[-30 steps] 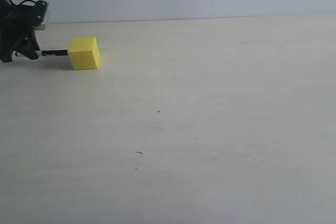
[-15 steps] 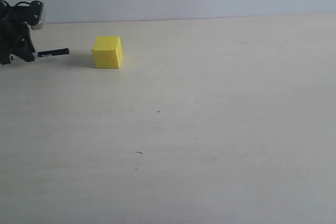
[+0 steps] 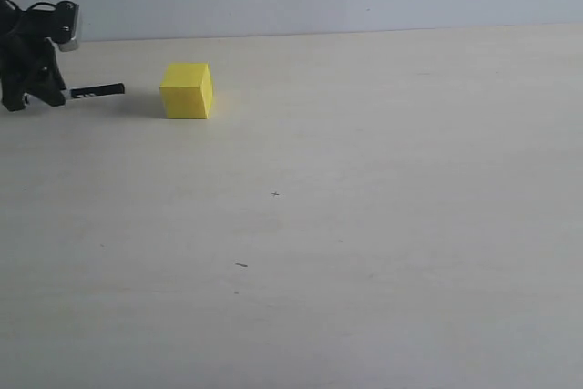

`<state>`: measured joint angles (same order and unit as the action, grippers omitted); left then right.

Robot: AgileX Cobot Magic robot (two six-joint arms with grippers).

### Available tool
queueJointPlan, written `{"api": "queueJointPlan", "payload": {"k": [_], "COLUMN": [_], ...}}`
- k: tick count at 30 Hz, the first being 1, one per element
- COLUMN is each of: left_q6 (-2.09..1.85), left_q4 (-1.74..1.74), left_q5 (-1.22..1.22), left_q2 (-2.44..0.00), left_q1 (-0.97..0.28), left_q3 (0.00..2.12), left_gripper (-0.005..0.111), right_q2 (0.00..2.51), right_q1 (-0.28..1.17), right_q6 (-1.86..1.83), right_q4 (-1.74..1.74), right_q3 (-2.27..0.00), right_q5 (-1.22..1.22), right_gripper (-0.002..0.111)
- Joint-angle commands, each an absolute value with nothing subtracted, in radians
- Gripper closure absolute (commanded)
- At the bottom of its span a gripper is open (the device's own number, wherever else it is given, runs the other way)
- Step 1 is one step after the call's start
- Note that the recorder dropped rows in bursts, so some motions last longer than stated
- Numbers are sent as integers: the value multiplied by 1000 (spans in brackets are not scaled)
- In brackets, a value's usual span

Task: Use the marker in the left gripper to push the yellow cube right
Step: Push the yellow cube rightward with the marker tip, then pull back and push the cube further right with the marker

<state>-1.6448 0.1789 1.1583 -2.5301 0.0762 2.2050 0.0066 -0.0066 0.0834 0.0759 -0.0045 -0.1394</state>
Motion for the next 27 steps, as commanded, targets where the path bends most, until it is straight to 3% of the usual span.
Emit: {"api": "queueJointPlan", "payload": {"k": [1, 10, 27], "left_q6": [-1641, -1639, -1588], "left_q4": [199, 195, 162], "left_q5": [1140, 1090, 1184], "left_q2": [-2528, -2528, -2528], "left_q1": [-14, -133, 60], "left_q3": [2209, 2209, 2209], "left_gripper": [107, 107, 107], "right_q2": [0, 0, 0], "right_q1": [-6, -6, -6], "right_q6": [83, 83, 83], "right_q4": [79, 79, 79], "right_q3": [0, 0, 0], "right_q5": [-134, -134, -134], "right_gripper": [108, 108, 108]}}
